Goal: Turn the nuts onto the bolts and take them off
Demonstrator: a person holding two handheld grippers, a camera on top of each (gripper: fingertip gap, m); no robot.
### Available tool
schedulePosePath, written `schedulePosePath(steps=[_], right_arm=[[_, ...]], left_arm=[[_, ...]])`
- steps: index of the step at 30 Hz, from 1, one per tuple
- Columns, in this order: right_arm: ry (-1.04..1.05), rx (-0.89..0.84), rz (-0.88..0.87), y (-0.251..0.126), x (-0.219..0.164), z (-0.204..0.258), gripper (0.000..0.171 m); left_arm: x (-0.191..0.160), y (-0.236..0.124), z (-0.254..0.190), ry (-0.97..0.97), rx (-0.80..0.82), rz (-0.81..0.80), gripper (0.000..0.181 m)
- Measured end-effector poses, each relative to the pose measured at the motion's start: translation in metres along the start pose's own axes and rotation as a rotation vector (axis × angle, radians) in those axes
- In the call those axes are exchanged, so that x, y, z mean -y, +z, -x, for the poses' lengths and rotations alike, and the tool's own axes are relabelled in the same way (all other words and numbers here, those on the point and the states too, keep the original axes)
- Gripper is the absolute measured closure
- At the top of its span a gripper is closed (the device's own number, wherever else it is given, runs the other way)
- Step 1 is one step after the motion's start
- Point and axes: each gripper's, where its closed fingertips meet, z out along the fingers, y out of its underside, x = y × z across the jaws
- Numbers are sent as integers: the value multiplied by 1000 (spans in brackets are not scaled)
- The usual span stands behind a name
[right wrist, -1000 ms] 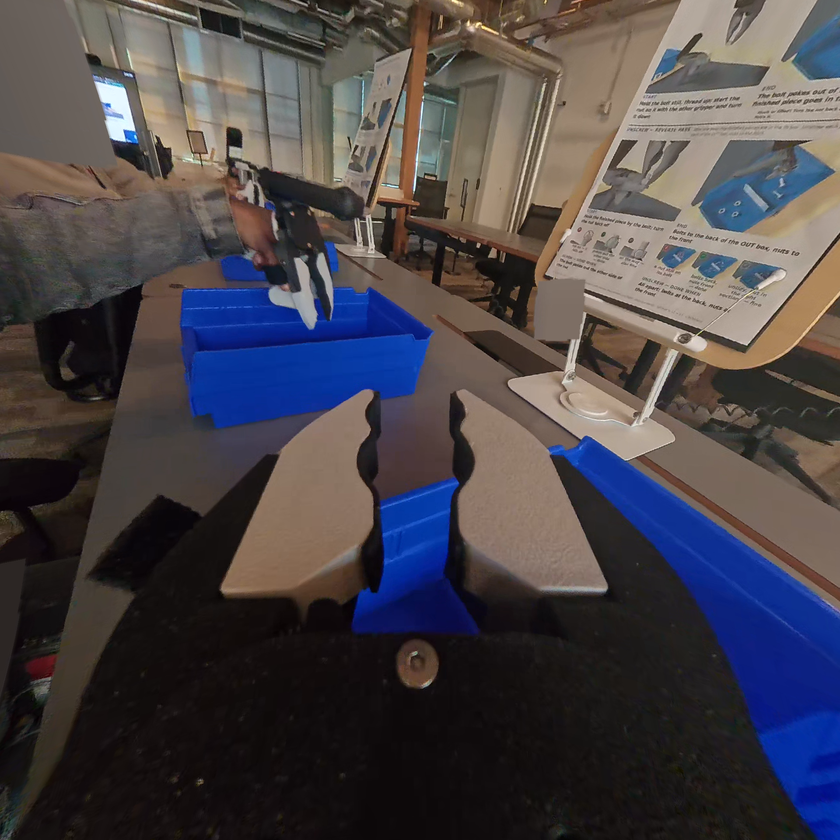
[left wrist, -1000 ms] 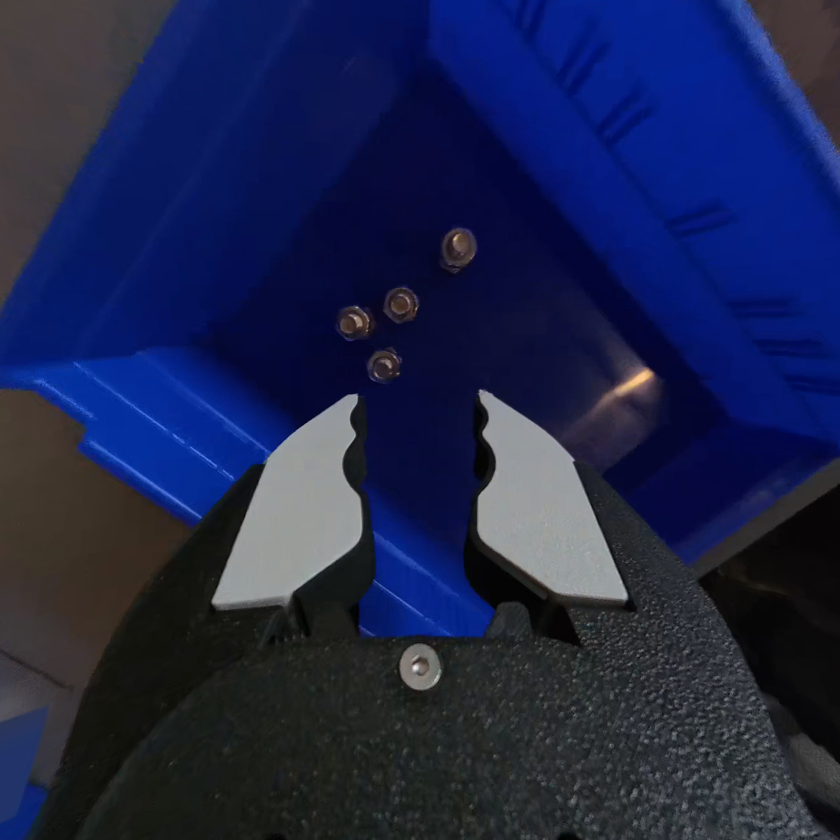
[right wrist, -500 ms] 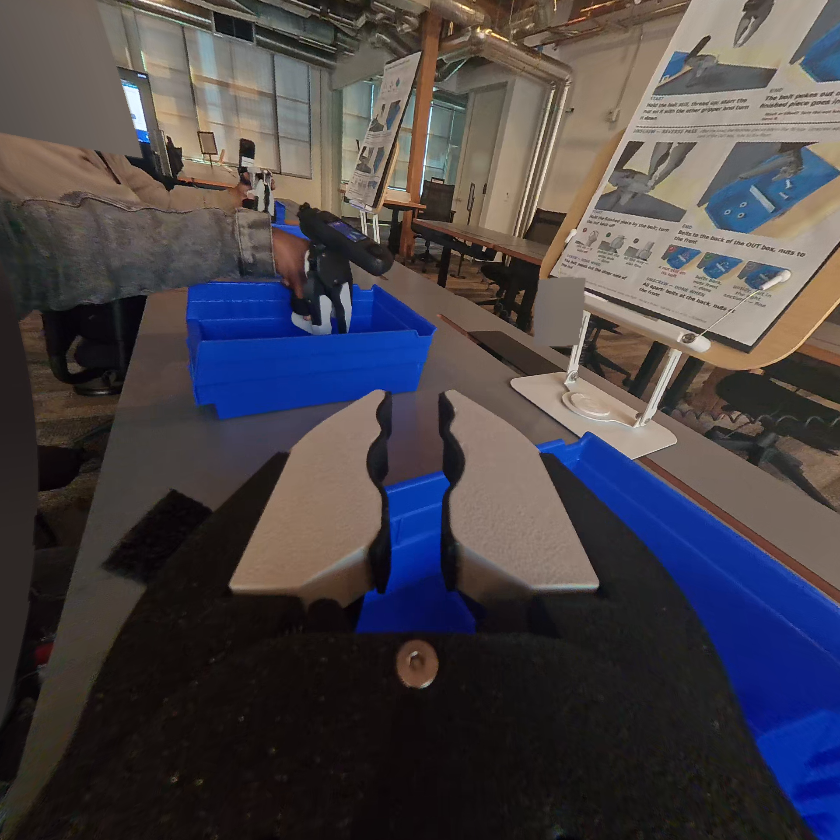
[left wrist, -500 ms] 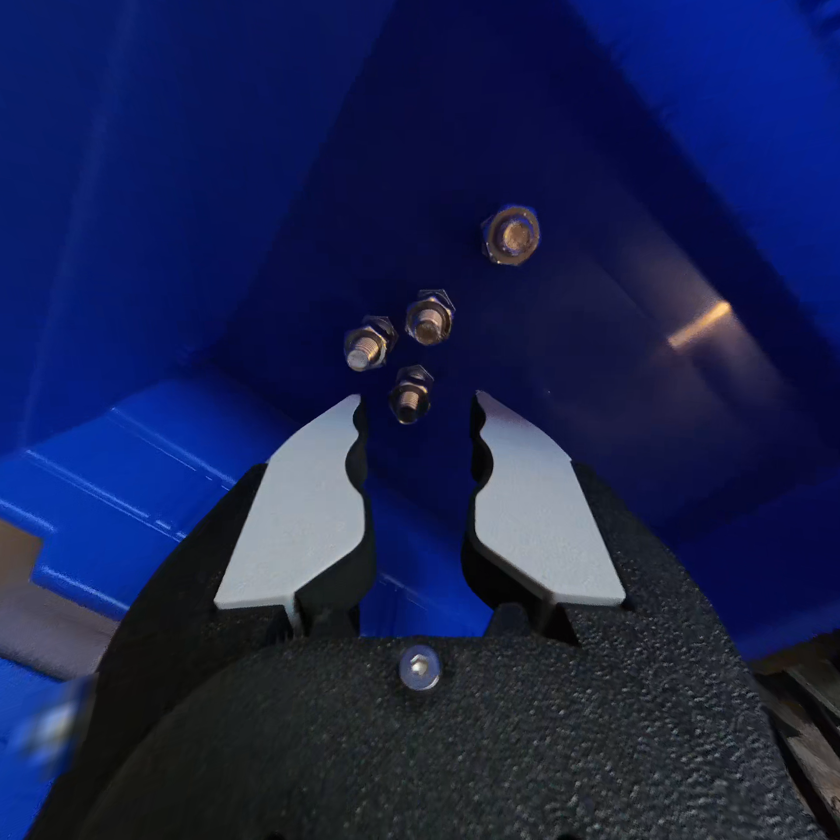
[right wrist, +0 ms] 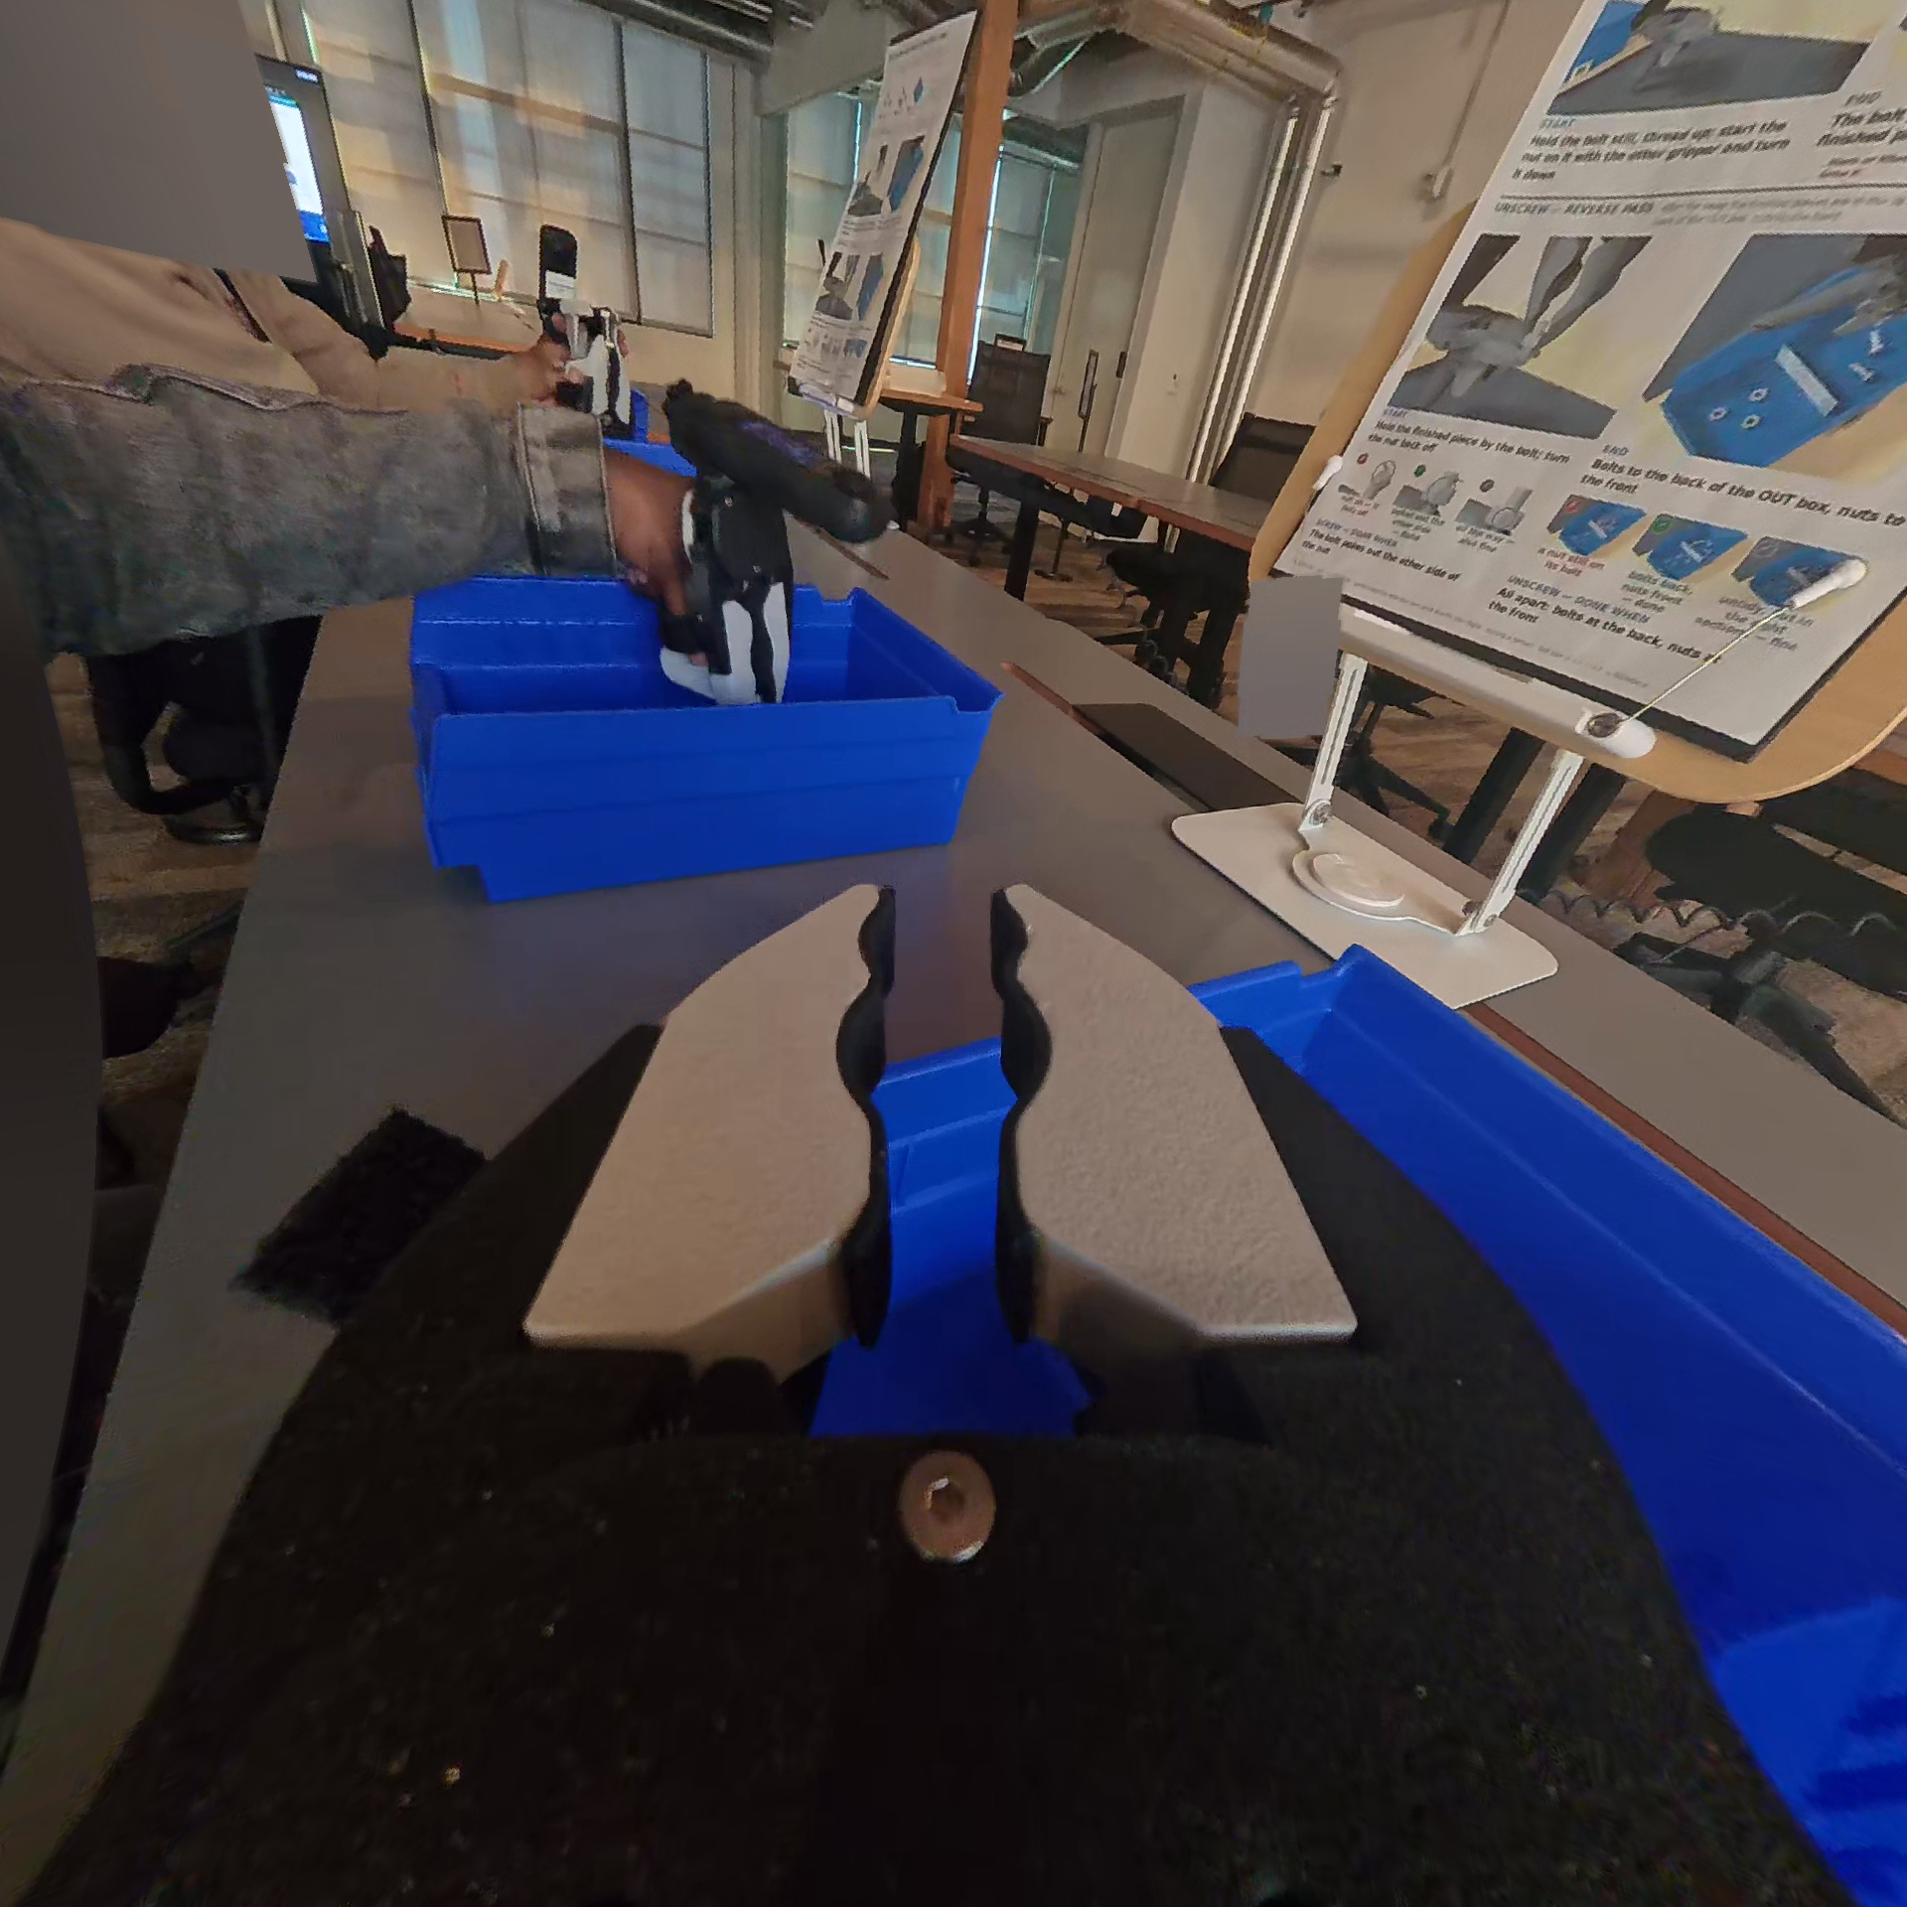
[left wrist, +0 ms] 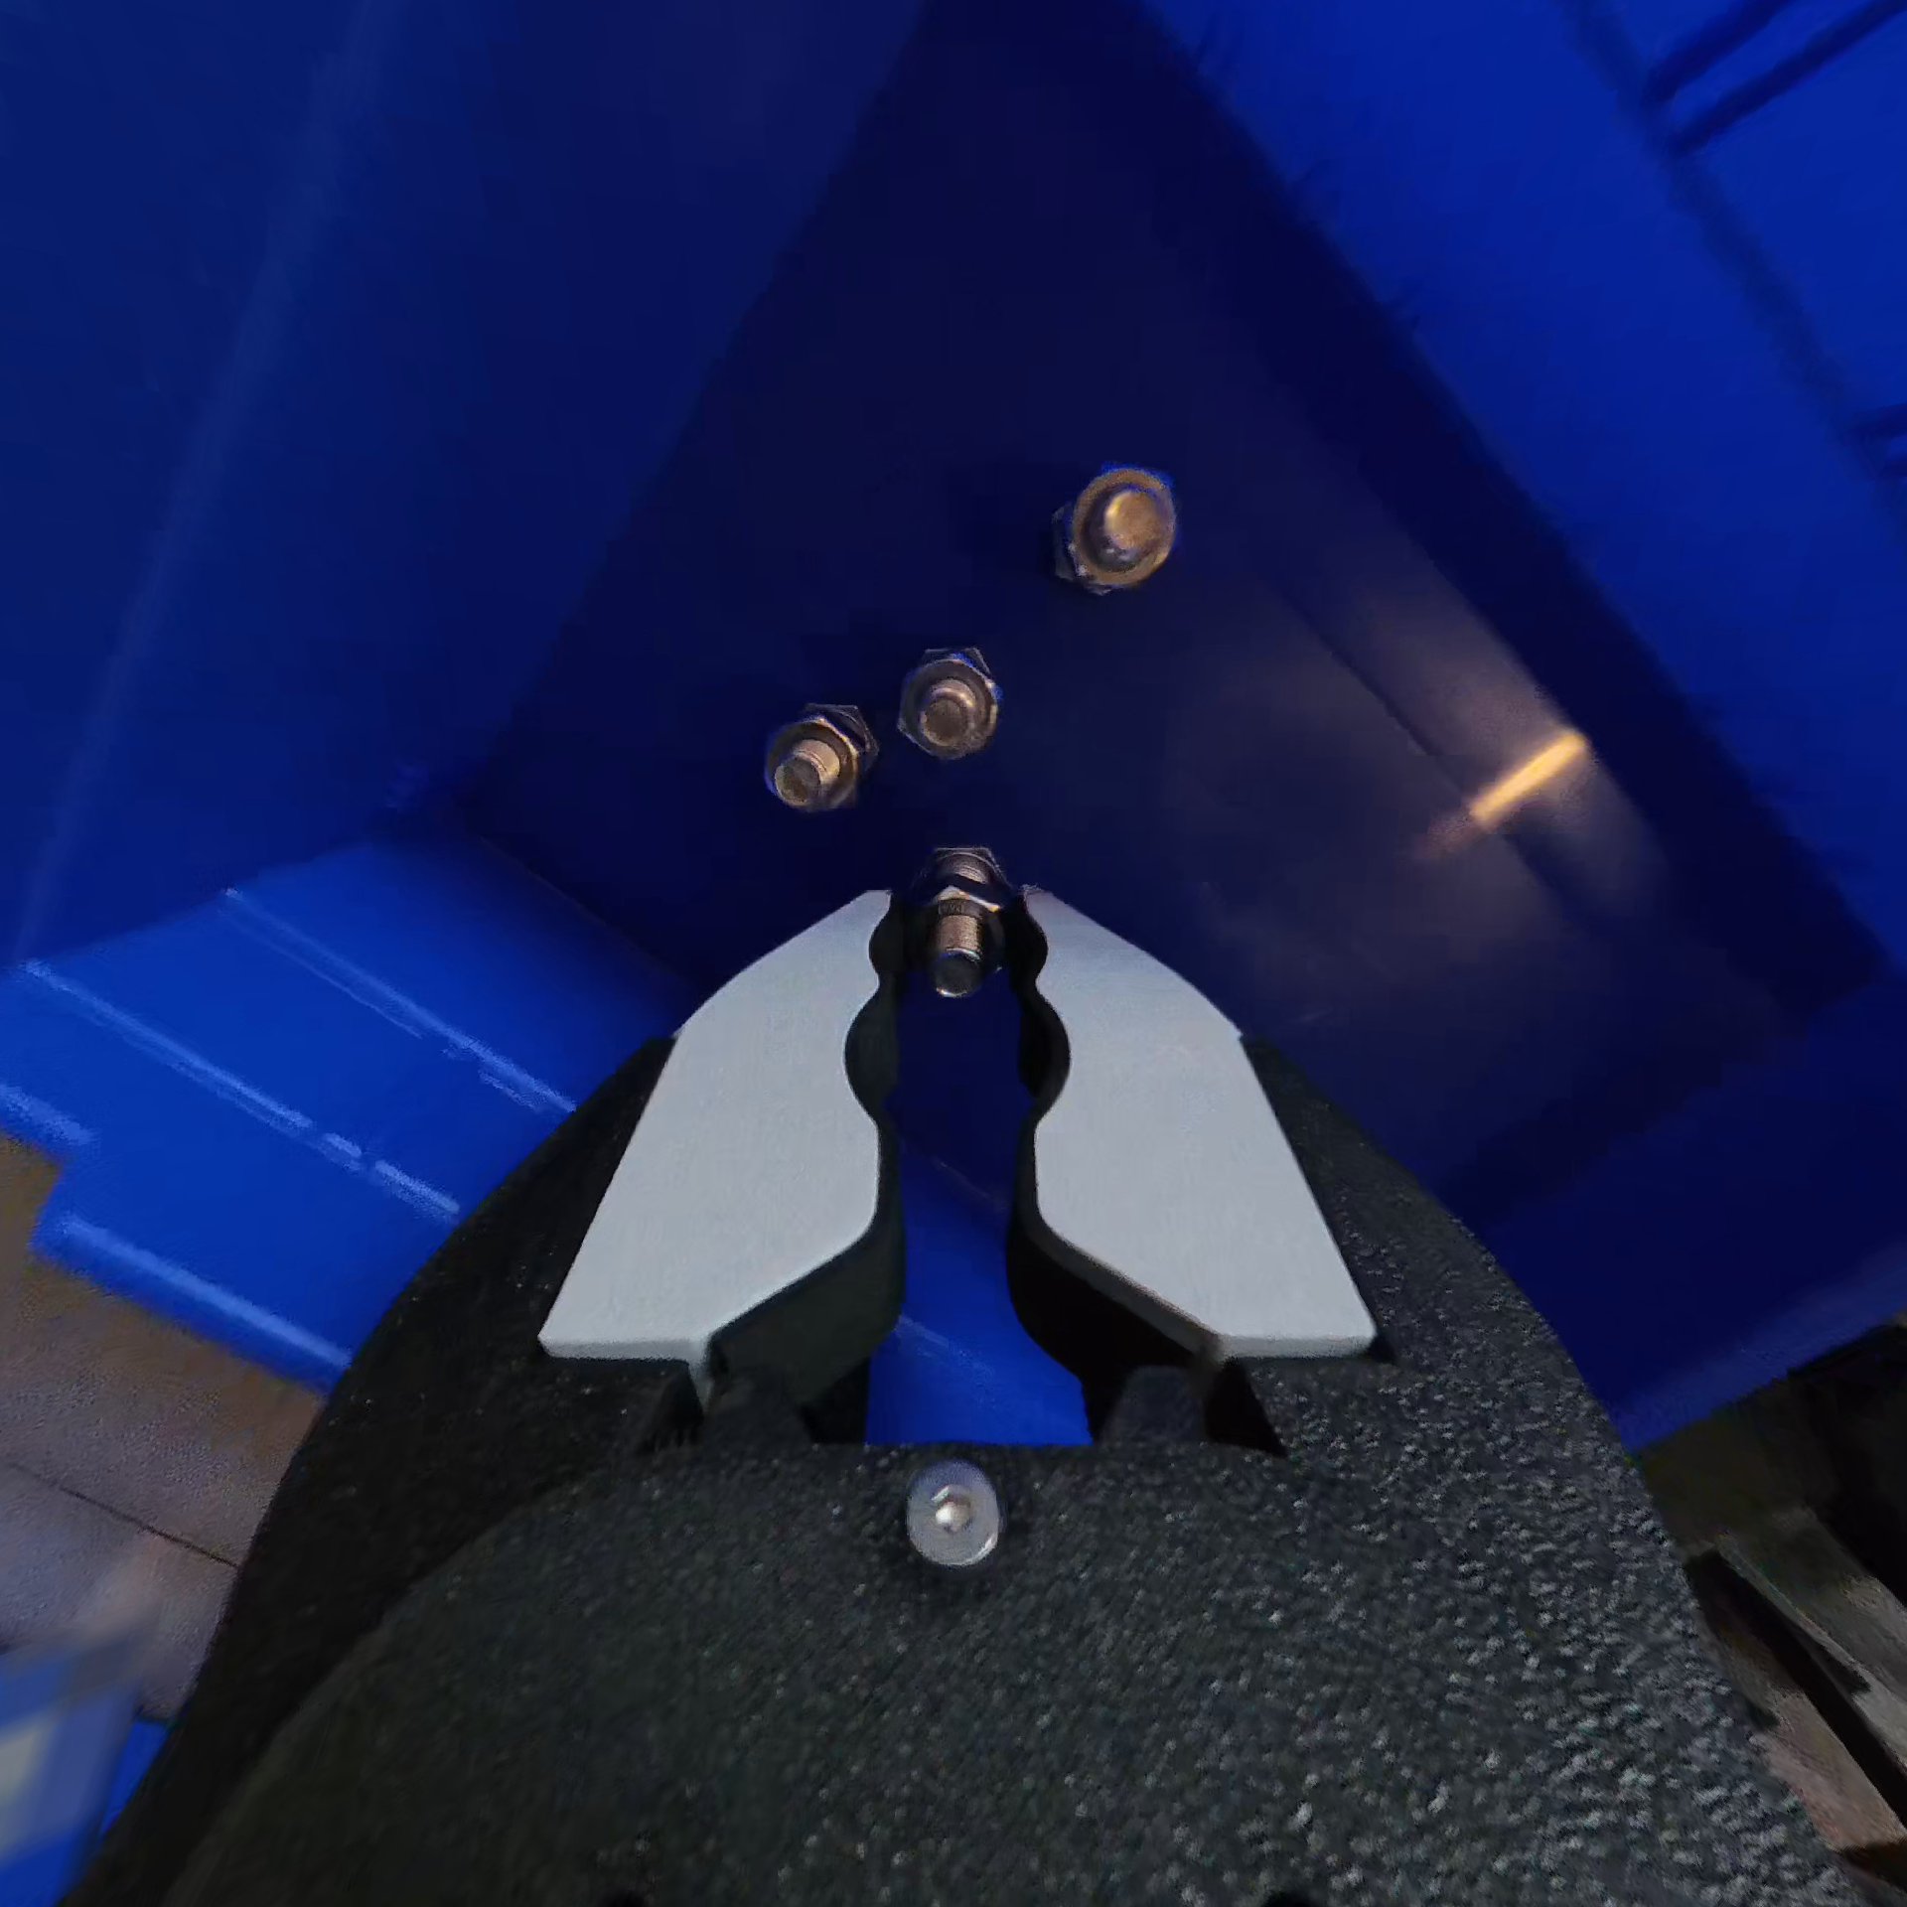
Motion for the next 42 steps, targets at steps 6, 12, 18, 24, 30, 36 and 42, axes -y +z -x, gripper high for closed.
schedulePosePath(steps=[6, 12, 18, 24, 30, 36, 42], right_arm=[[-1, 40, 14, 10, 5, 16, 151], [0, 171, 30, 33, 26, 66, 139], [-11, 281, 113, 72, 40, 120, 123], [-60, 251, 124, 109, 48, 152, 123], [-45, 278, 112, 124, 52, 165, 128], [-59, 302, 96, 126, 55, 169, 137], [-88, 288, 103, 127, 51, 166, 152]], left_arm=[[24, -56, -41, 106, -52, -216, 162], [46, -114, -117, 333, -115, -346, 162], [58, -156, -193, 556, -164, -391, 163], [63, -174, -240, 695, -183, -388, 163], [63, -173, -260, 763, -188, -370, 163], [66, -167, -267, 773, -204, -360, 163], [67, -162, -267, 775, -215, -341, 163]])
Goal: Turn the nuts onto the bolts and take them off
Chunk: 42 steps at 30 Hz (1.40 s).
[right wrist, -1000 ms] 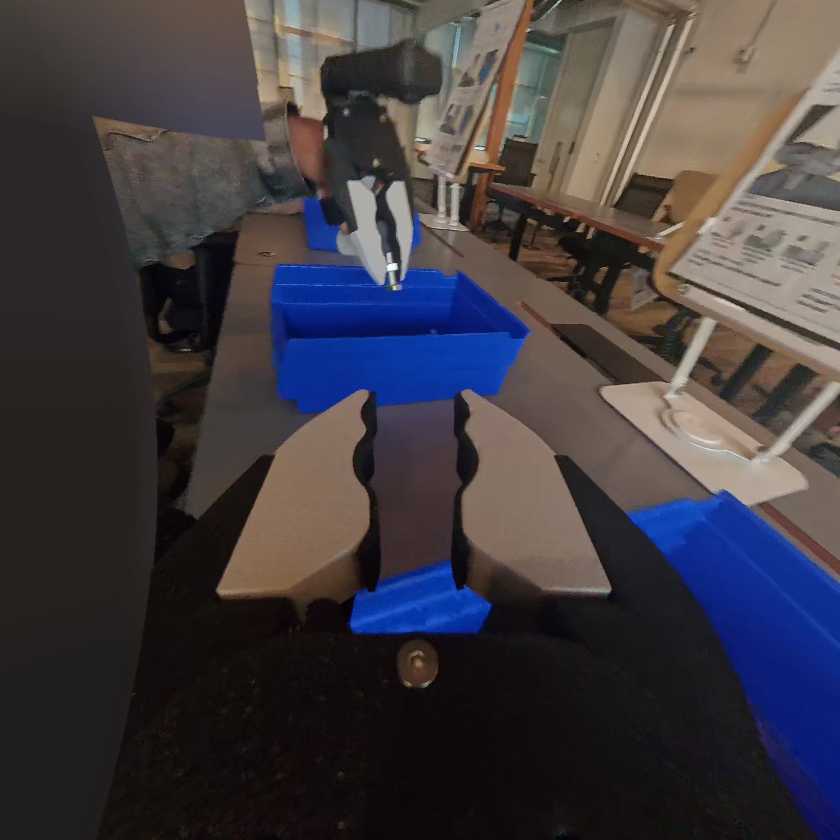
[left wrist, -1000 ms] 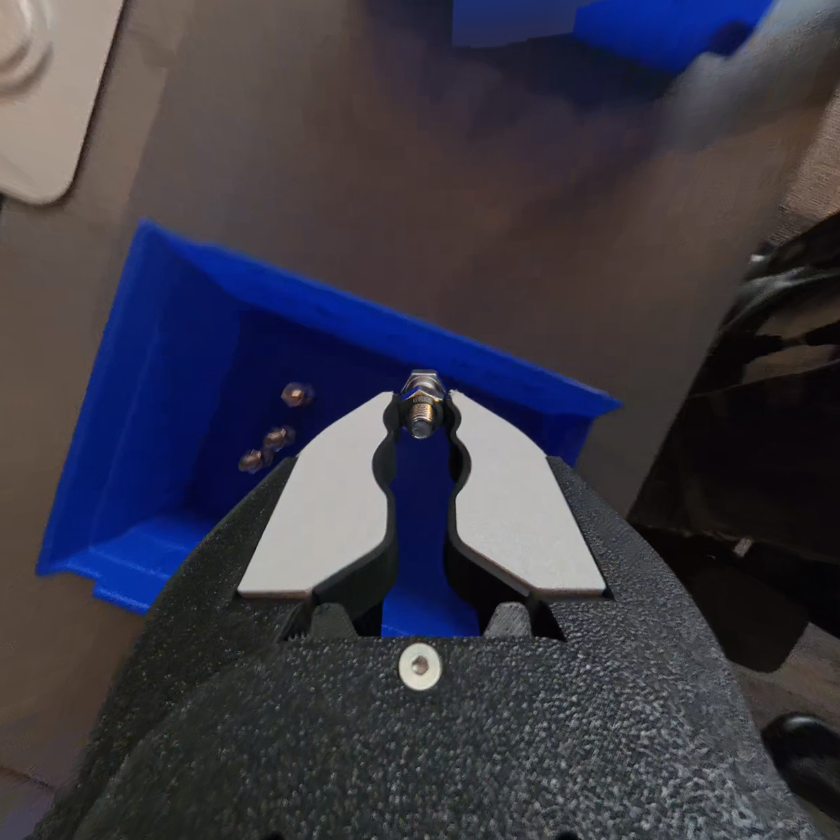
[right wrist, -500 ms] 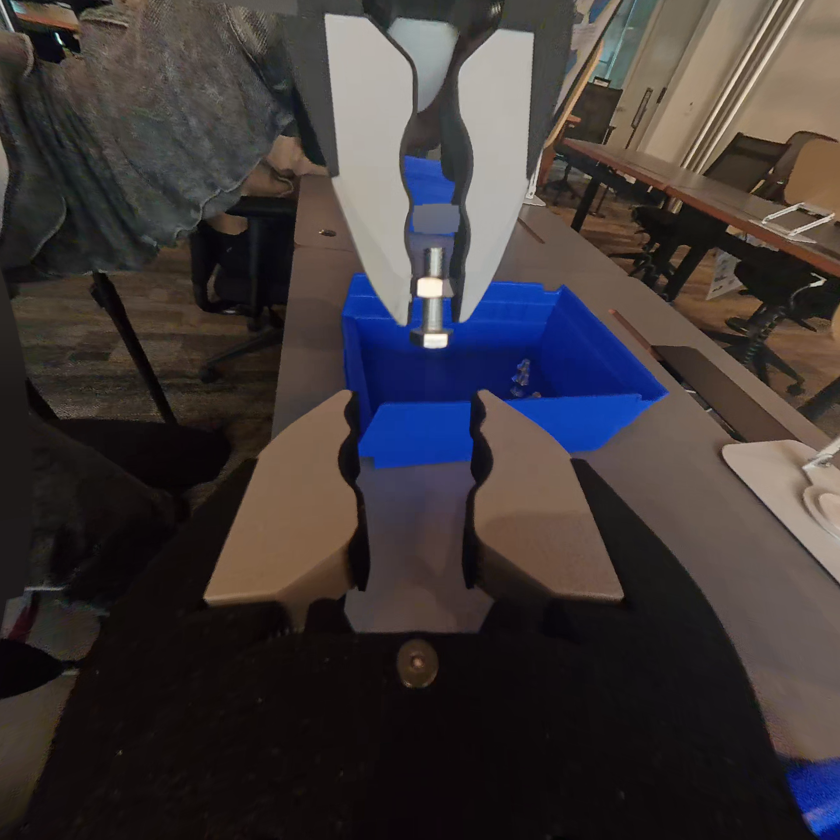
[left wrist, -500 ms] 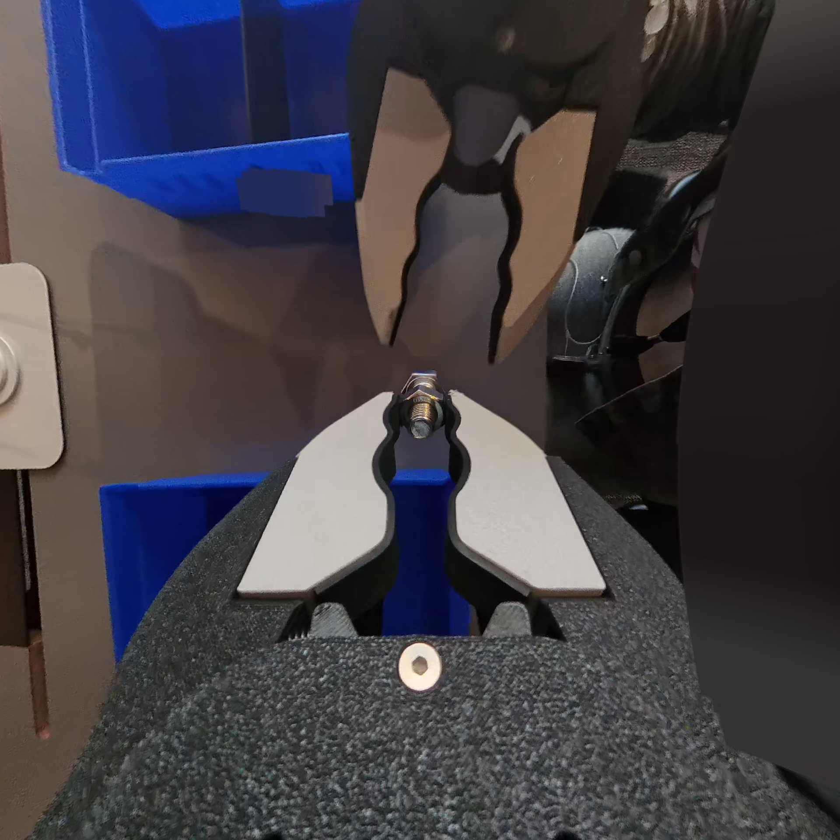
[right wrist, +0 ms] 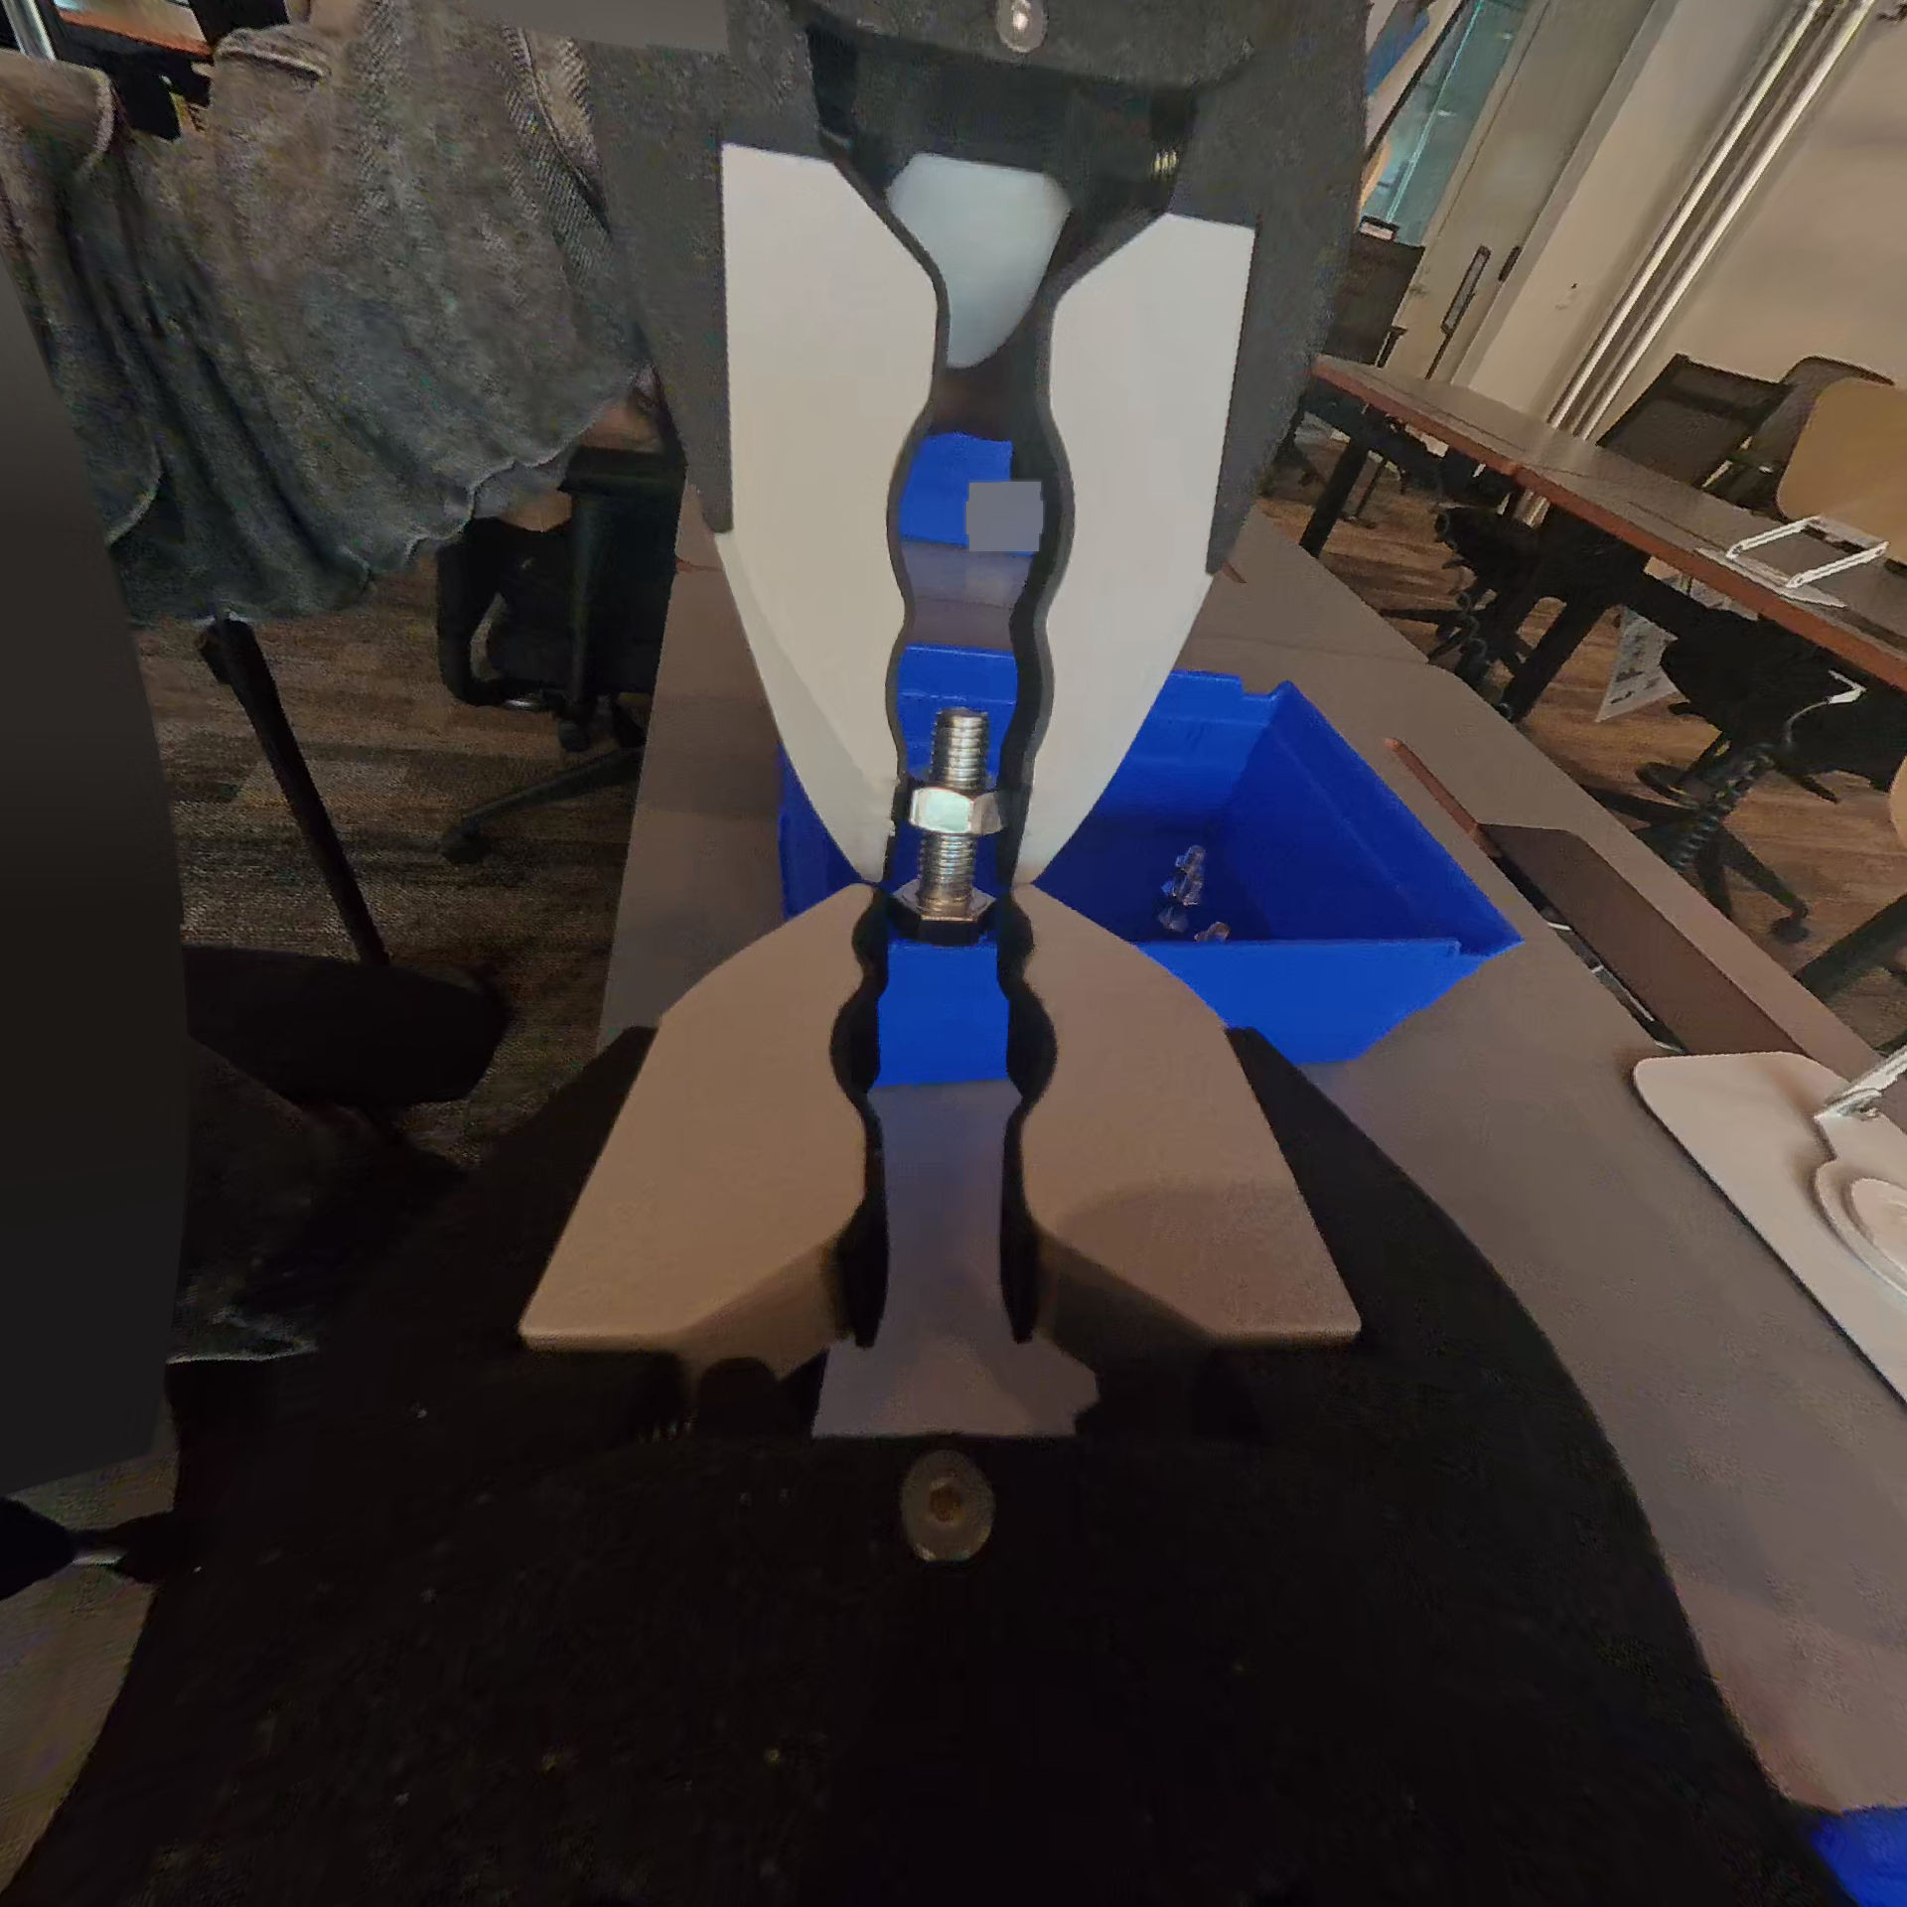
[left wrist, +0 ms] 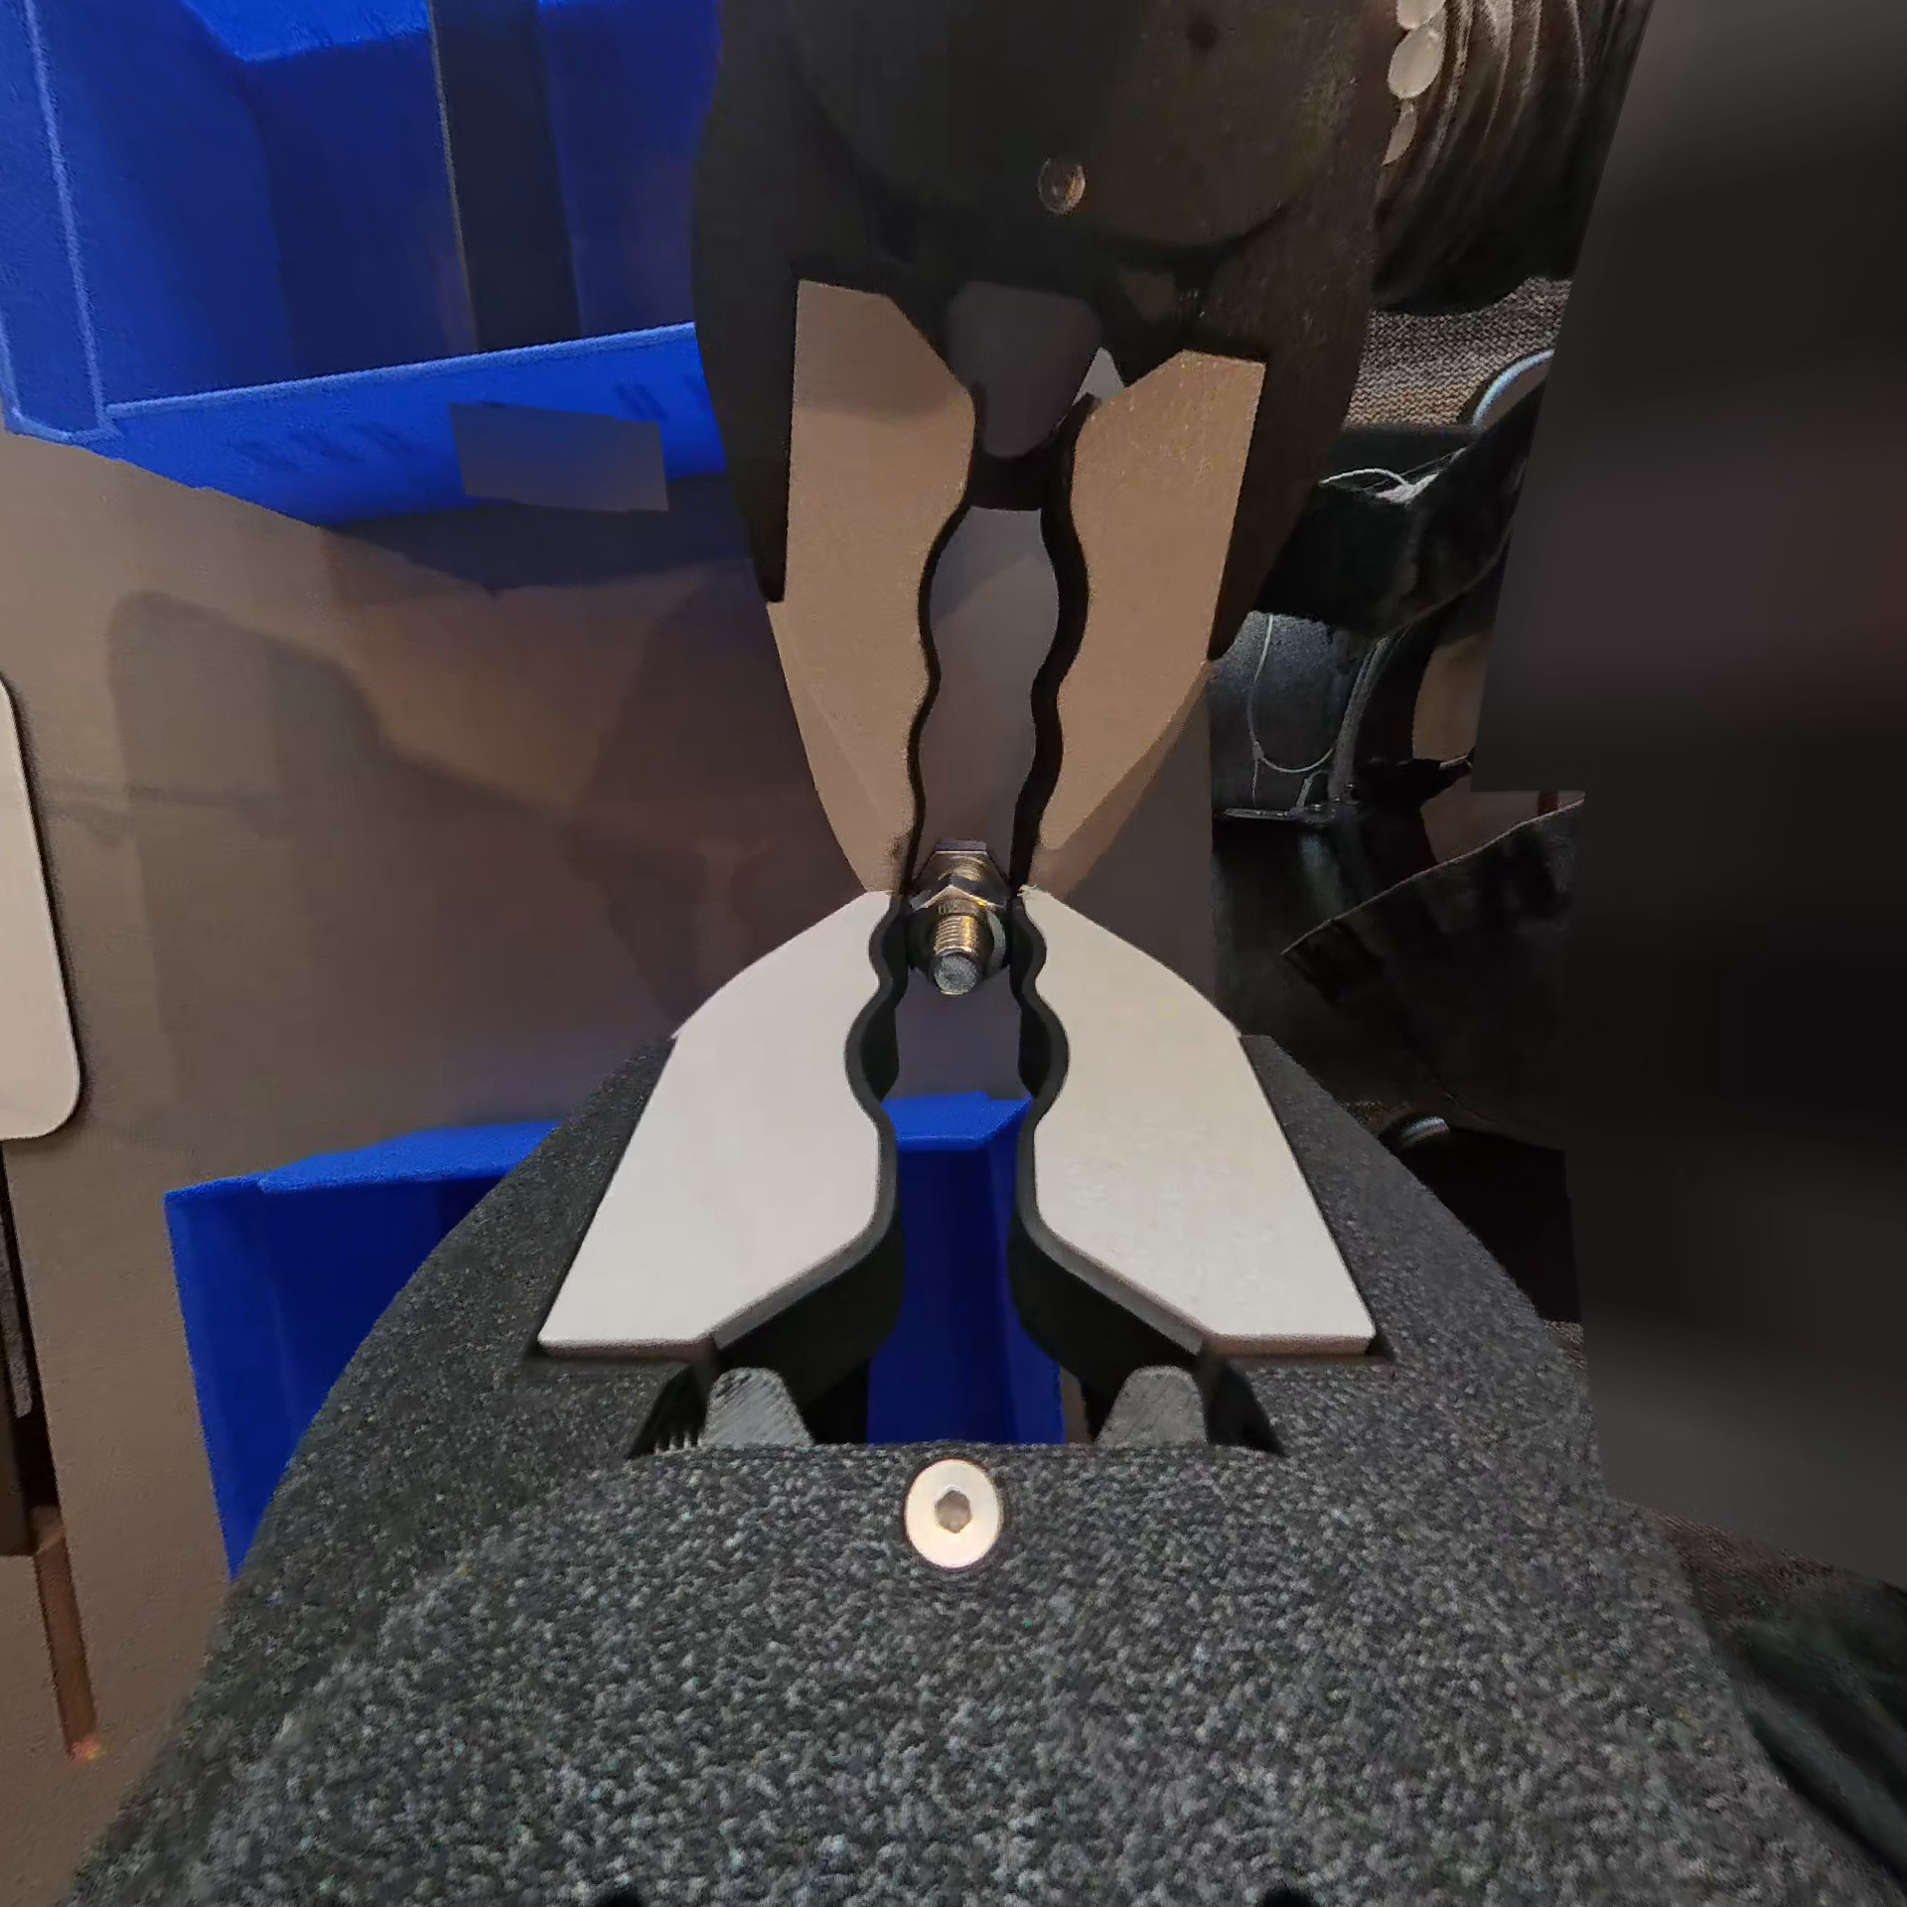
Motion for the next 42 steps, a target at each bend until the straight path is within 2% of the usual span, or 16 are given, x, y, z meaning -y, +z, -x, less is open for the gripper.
schedulePosePath(steps=[7, 9, 10, 12, 13, 16, 17, 19, 23, 26, 31, 34, 36, 40, 42], right_arm=[[22, 20, -71, -6, 1, -3, 153], [50, 28, -117, -11, 4, -6, 153], [66, 37, -145, -14, 6, -7, 153], [103, 57, -205, -21, 11, -9, 153], [122, 68, -236, -23, 13, -10, 153], [188, 113, -312, -30, 16, -13, 153], [209, 127, -335, -30, 16, -14, 153], [244, 152, -373, -30, 17, -15, 153], [266, 180, -398, -26, 16, -15, 153], [249, 192, -382, -22, 14, -12, 153], [237, 225, -398, -19, 17, -5, 153], [275, 293, -450, -23, 23, -1, 154], [304, 340, -481, -26, 25, 1, 153], [322, 440, -463, -26, 23, 9, 153], [333, 522, -448, -26, 23, 17, 153]], left_arm=[[8, 0, 2, -62, -19, -71, 162], [10, -4, 8, -108, 17, -147, 152], [12, -6, 11, -134, 33, -206, 149], [22, -14, 13, -180, 39, -393, 157], [25, -20, 16, -208, 59, -486, 155], [33, -43, 21, -264, 123, -817, 146], [33, -47, 20, -283, 128, -923, 150], [32, -44, 13, -301, 96, -1037, 147], [24, -14, 12, -336, 124, -1056, 114], [27, -6, 10, -328, 113, -1059, 122], [29, -5, 8, -294, 107, -1029, 123], [29, -6, -1, -249, 84, -1049, 124], [28, -8, -6, -224, 70, -1081, 135], [26, -15, -10, -172, 91, -1135, 137], [27, -17, -16, -128, 52, -1142, 139]])
